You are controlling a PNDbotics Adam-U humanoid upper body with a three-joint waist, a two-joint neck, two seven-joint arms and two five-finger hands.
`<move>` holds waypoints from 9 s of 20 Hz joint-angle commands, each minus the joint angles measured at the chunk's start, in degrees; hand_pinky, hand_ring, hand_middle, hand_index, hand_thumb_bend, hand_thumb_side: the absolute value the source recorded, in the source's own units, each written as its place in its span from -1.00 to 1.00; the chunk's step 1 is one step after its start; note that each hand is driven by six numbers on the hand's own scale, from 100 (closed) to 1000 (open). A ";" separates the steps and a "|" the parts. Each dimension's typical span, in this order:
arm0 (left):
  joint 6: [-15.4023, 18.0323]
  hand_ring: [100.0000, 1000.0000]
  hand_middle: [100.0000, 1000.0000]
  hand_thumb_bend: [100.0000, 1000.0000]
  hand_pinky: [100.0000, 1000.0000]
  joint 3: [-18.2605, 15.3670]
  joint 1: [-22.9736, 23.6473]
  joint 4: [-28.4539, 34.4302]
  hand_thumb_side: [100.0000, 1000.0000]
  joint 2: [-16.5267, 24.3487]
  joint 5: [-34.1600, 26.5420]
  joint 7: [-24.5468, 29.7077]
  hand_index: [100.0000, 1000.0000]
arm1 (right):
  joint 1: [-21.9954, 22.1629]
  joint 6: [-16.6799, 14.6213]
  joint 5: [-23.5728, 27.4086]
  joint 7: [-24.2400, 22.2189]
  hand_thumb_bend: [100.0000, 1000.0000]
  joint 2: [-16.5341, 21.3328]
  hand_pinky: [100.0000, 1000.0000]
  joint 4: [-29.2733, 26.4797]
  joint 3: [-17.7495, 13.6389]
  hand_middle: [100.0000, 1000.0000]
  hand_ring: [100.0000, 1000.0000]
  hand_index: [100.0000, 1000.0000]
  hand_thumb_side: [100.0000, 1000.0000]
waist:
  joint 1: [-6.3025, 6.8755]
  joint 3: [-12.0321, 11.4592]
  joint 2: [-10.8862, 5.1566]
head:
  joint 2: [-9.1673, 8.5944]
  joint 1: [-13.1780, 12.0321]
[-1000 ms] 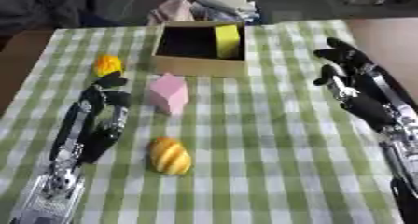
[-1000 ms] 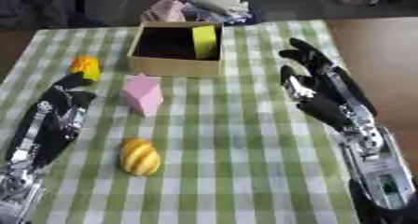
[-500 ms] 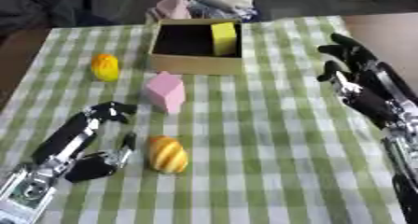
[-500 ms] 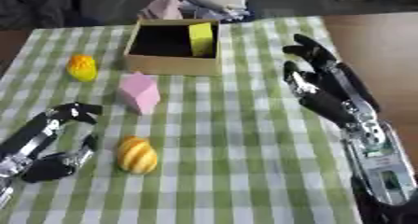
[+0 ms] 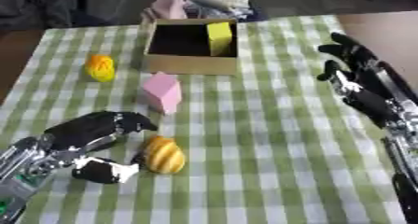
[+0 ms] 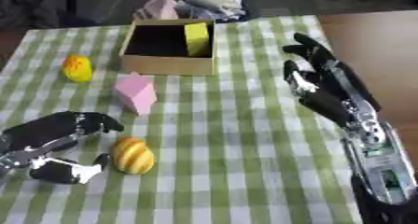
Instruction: Pick up objects on the table and place them in the box.
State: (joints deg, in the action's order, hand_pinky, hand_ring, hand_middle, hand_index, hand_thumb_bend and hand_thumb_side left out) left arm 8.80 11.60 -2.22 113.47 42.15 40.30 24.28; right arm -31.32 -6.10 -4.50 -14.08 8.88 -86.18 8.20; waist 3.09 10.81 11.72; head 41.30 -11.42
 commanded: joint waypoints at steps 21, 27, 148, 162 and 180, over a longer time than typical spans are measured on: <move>3.77 0.65 0.76 -0.33 0.65 6.99 -7.11 1.12 -0.32 6.54 12.56 7.03 0.84 | -1.44 0.04 -0.60 0.46 -1.00 0.34 0.28 -0.30 -0.16 0.62 1.00 0.95 -0.18 | 0.58 1.26 -1.36 | -0.82 -0.32; 3.31 0.61 0.68 -0.34 0.64 8.01 -8.01 1.02 -0.30 6.03 14.06 9.00 0.79 | -1.44 0.01 -0.35 0.39 -1.00 0.20 0.28 -0.41 -0.17 0.62 1.00 0.95 -0.18 | 0.59 1.49 -1.22 | -0.98 -0.43; -18.34 0.50 0.58 -0.27 0.51 -9.15 -28.81 -50.37 -0.09 6.88 12.04 -0.84 0.68 | 0.73 -0.39 1.26 -5.23 -1.00 -2.02 0.27 -1.56 3.91 0.61 1.00 0.94 -0.18 | 0.46 6.29 0.29 | -3.14 -3.45; -20.16 -0.11 -0.08 -0.59 0.14 -8.69 -28.30 -51.13 -0.48 4.57 14.60 -13.13 0.14 | 0.73 -0.36 1.29 -5.18 -1.00 -2.12 0.27 -1.50 3.78 0.61 1.00 0.94 -0.18 | 0.12 6.31 0.57 | -3.45 -3.24; -17.04 -0.17 -0.20 -0.70 0.15 -3.25 -36.88 -35.17 -0.67 4.98 12.86 -17.97 0.01 | 0.99 -0.42 1.35 -5.99 -1.00 -2.35 0.27 -1.13 4.48 0.61 1.00 0.94 -0.18 | 0.49 7.49 0.20 | -3.11 -4.52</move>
State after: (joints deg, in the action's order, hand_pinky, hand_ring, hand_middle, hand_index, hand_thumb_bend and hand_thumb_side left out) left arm -8.98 7.87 -37.89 77.69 46.53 52.61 5.96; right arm -29.71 -6.41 -3.27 -19.79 6.30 -86.71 12.59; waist 3.77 18.41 12.35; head 38.49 -15.56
